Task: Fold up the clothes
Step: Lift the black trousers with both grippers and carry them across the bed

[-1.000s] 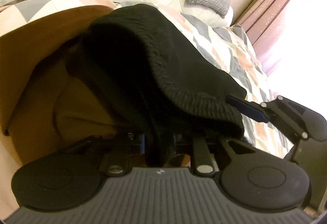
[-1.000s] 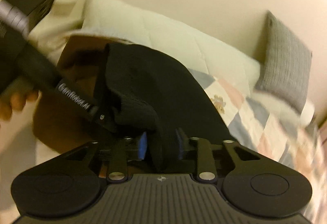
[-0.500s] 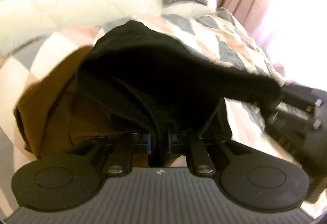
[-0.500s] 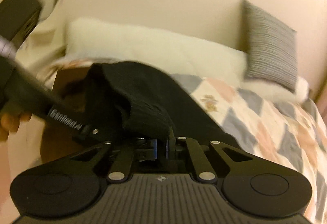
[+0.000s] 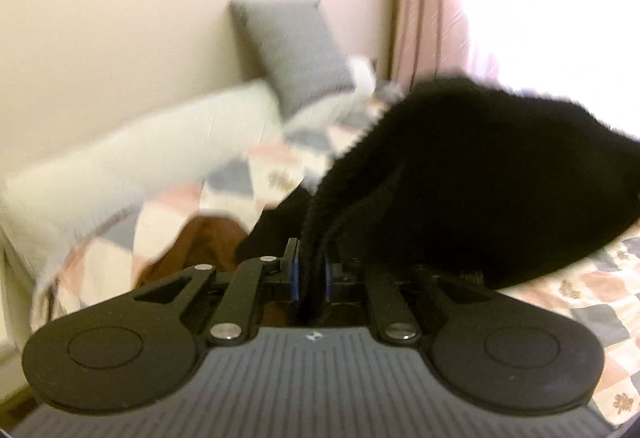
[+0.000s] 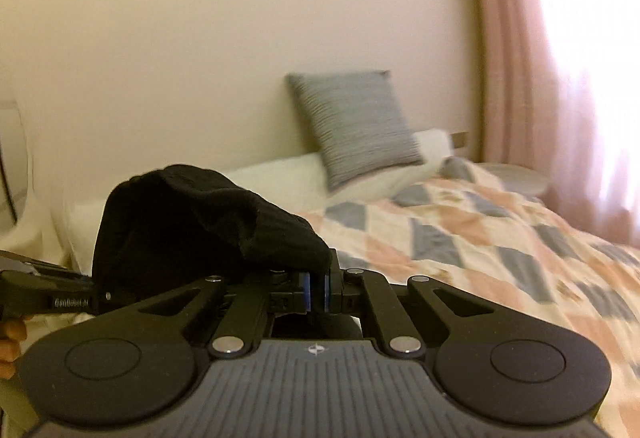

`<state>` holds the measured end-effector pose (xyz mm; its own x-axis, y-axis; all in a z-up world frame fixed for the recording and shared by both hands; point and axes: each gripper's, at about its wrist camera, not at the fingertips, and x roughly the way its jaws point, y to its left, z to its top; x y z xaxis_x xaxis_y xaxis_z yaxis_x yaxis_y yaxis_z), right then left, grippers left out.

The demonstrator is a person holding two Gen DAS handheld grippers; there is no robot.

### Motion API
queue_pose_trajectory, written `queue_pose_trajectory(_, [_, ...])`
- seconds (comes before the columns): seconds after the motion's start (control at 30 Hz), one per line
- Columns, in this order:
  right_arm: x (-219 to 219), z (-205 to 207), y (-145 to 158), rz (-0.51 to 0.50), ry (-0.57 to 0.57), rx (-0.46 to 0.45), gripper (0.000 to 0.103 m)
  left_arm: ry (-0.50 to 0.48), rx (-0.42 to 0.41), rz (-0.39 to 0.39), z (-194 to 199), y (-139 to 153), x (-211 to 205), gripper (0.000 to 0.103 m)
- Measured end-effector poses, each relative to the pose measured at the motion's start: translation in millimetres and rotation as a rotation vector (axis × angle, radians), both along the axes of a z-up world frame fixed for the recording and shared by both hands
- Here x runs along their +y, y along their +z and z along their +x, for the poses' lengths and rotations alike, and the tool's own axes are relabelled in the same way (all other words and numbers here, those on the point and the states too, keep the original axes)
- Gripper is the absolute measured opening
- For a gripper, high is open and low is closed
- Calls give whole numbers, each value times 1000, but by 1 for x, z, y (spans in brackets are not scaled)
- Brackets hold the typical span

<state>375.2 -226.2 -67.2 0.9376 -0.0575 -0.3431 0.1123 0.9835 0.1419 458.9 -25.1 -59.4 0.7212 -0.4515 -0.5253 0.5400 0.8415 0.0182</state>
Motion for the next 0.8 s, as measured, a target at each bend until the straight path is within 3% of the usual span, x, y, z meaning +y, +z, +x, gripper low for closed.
queue_pose_trajectory(0.3, [-6,-217,49,217,-164,-42,3,-178,-222,-24,-112,98,-47,8])
queue_pose_trajectory(0.4, [-5,-295,58,276,-233,-54,3,-332,-263,-31,-171,111,-91,8])
queue_pose_trajectory(0.6, [3,-457,29,454,-478,-49,3,-695,-277,-31,-316,94,-186,8])
queue_pose_trajectory(0.8, [23,-613,-19,670,-877,-83,3,-1114,-227,93,-474,35,-297,8])
